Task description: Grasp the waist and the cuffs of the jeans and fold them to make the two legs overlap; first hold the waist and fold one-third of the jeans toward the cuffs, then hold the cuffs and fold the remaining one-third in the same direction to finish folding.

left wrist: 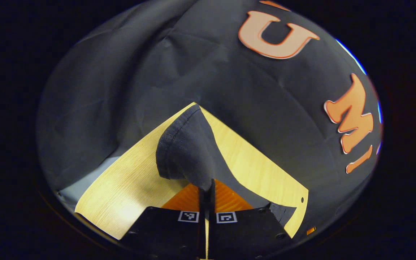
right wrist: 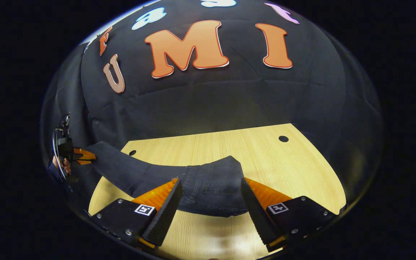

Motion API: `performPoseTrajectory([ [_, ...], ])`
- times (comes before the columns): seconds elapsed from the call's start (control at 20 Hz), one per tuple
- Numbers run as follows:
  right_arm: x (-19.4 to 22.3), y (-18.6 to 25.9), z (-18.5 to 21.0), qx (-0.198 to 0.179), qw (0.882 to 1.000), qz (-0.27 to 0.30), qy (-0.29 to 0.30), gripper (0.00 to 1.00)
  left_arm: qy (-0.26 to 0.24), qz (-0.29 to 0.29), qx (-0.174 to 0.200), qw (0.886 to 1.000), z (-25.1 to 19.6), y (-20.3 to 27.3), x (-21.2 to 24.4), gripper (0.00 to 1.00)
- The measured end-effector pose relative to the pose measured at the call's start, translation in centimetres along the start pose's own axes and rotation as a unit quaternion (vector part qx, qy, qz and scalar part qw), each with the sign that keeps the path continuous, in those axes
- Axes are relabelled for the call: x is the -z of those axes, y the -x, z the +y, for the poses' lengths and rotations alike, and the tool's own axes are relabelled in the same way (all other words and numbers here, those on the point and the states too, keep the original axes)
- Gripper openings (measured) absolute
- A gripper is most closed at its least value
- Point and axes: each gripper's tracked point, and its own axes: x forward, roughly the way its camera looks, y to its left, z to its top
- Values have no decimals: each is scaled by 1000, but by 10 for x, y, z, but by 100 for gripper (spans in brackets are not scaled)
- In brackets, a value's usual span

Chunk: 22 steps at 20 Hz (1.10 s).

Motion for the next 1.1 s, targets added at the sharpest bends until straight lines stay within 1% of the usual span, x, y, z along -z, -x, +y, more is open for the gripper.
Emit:
performPoseTrajectory([
  [0.2,-2,-2,-8,-1,1000,-5,7,98,-46,-15,31,998,-59,24,1,3],
  [0.4,-8,0,-21,1,1000,-15,6,98,-86,-21,68,994,-117,43,8,3],
  [0.55,-21,1,-31,-3,999,-41,0,98,-112,-18,89,990,-159,51,24,3],
  [0.8,-26,-1,-45,-12,999,-48,-17,98,-157,-5,120,980,-221,52,61,3],
  [0.95,-27,-2,-52,-20,999,-47,-17,98,-176,13,136,975,-252,54,88,3],
  [1.1,-26,-6,-59,-26,999,-42,-18,98,-194,27,143,970,-276,50,115,3],
])
